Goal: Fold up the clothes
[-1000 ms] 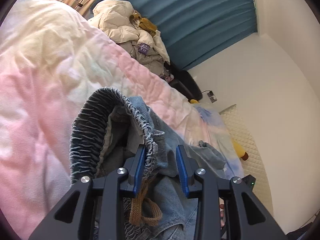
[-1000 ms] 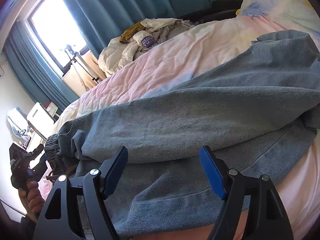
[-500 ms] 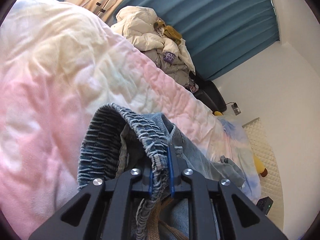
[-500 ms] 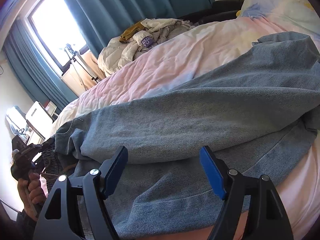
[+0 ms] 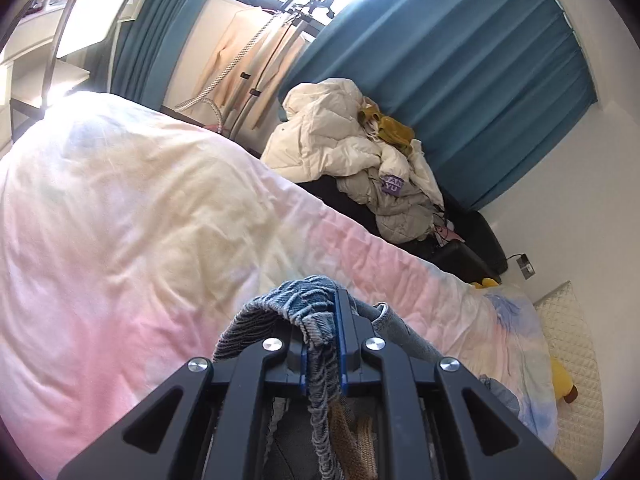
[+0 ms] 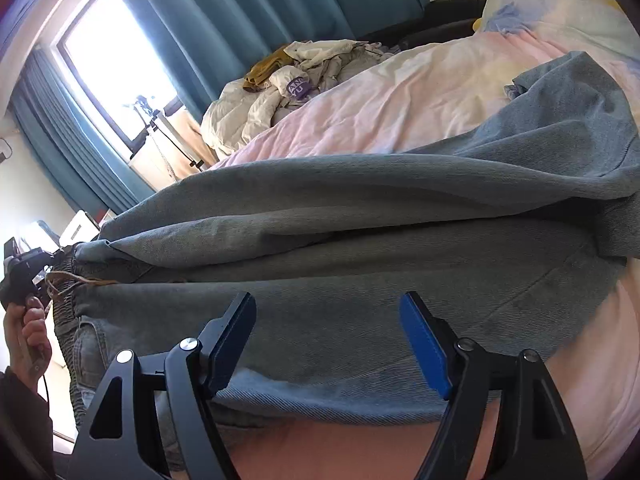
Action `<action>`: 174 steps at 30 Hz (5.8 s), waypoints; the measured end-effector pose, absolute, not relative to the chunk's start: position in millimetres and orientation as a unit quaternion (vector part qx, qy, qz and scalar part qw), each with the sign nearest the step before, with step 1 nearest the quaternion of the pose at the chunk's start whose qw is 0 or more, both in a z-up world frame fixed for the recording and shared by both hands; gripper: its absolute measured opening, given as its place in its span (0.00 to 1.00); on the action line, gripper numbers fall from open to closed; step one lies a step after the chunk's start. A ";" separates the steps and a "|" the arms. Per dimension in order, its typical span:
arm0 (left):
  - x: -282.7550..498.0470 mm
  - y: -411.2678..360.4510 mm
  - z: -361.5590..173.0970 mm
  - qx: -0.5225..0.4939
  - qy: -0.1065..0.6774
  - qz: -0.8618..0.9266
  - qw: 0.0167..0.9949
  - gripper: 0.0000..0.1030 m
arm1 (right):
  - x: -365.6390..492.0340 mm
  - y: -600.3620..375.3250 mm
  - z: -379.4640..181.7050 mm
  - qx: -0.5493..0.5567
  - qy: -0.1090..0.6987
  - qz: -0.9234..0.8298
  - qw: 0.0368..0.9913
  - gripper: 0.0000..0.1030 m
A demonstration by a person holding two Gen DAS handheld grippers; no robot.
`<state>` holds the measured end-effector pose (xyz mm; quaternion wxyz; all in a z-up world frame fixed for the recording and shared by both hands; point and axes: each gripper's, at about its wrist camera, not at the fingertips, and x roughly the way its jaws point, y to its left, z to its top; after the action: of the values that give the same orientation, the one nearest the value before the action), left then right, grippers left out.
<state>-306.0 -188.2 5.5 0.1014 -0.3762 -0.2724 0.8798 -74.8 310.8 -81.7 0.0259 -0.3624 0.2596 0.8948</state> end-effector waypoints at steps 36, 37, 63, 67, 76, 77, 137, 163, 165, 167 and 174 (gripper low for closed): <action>-123.8 3.2 1.5 -0.349 -0.078 0.922 0.148 0.58 | -34.1 359.0 -25.9 -0.289 0.273 0.916 0.051 0.73; -122.4 11.5 -4.5 -0.347 -0.067 0.923 0.150 0.58 | -31.2 366.7 -21.7 -0.283 0.274 0.918 0.054 0.73; -141.6 65.4 -102.2 -0.425 -0.019 0.888 0.172 0.58 | -36.2 654.7 -152.1 -0.257 0.563 0.778 0.105 0.73; -141.7 66.0 -97.3 -0.420 -0.010 0.893 0.164 0.58 | -50.4 658.5 -160.6 -0.263 0.578 0.767 0.099 0.73; -139.5 55.6 -87.4 -0.411 -0.019 0.898 0.155 0.58 | -81.5 644.4 -96.1 -0.264 0.505 0.809 0.145 0.12; -139.1 54.5 -86.1 -0.411 -0.021 0.898 0.155 0.58 | -86.5 639.5 -82.1 -0.264 0.485 0.819 0.154 0.08; -167.3 27.4 -104.9 -0.381 -0.093 0.905 0.163 0.58 | -371.4 617.1 -124.4 -0.344 0.350 0.865 0.101 0.56; -164.5 -2.2 -93.1 -0.370 -0.163 0.898 0.175 0.58 | -386.1 586.3 -21.2 -0.407 0.224 0.851 0.246 0.04; -163.7 -3.0 -91.2 -0.370 -0.165 0.897 0.175 0.58 | -360.7 602.6 -63.5 -0.440 0.247 0.821 0.267 0.04; -164.4 -2.0 -90.2 -0.370 -0.164 0.898 0.176 0.58 | -337.7 617.8 -102.9 -0.462 0.292 0.791 0.276 0.04; -165.8 3.3 -93.7 -0.376 -0.154 0.897 0.172 0.58 | -360.7 605.6 -30.8 -0.399 0.273 0.848 0.218 0.03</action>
<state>-165.8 3.3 -93.7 0.1724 -0.3764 -0.1536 0.8972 -360.7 605.6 -30.8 0.2184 -0.3987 0.2728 0.8479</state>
